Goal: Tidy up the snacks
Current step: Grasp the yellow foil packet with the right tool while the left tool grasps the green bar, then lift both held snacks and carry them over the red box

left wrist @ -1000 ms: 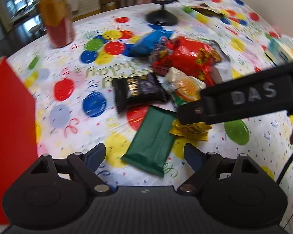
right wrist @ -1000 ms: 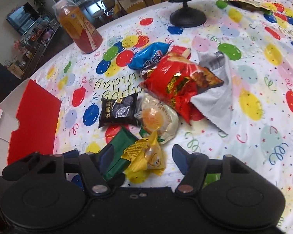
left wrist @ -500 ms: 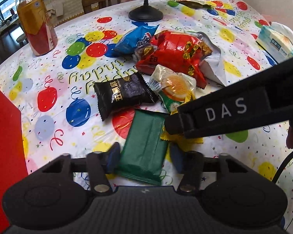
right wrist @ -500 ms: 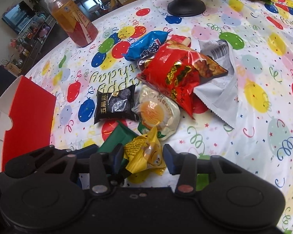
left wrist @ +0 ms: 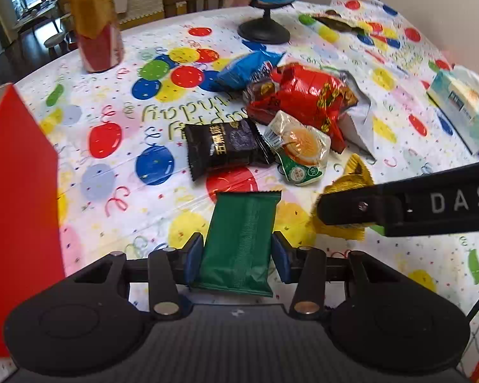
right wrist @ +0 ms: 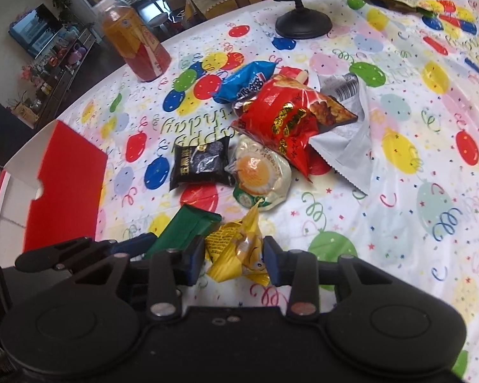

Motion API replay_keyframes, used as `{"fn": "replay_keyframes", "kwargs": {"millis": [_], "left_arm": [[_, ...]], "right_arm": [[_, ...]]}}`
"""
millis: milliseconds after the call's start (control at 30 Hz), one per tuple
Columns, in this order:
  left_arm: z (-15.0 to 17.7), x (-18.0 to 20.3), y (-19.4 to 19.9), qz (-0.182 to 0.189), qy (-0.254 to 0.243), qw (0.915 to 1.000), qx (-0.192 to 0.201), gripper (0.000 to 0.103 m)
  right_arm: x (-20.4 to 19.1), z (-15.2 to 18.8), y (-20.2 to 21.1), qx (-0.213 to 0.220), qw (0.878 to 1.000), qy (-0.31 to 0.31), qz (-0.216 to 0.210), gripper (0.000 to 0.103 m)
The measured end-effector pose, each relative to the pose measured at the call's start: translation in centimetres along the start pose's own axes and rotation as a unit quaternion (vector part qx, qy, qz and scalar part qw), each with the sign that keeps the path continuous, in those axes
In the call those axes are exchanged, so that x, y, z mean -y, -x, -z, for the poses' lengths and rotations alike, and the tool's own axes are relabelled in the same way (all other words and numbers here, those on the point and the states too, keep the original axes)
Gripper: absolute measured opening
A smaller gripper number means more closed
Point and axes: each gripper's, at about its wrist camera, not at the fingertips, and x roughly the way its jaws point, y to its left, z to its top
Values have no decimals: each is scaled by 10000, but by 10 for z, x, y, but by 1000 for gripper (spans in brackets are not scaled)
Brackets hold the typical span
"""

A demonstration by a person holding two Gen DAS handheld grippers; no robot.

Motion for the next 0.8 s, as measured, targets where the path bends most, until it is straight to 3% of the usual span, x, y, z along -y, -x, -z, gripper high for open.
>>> {"fn": "replay_keyframes", "kwargs": {"millis": [133,167,200,600,700,767,800], "left_arm": [[5,-4,20,45,137,9999,62,40],[6,-6,24,72,181,9998,64,20],[7,-8,28,73,239,9997,8,14],[24,-29,57,63,413,9991,-2,14],[24,-31,51,50,411,9991,-61,25],[23,-32,46,71,430,9990,-91,51],[22,-32,44,98,444,9989,-83,59]], "right_arm": [[-10,5,21,90,9997,213,-9,37],[-11,7,26,114,9996,238,-20,37],[-13,7,31,126,9996,258,-28,37],[-25,32,58,235,9992,307,-133,38],[-22,39,60,227,9994,214,-140,38],[-19,43,63,243,9995,146,-156,38],[-17,45,65,253,9995,105,-171,38]]}}
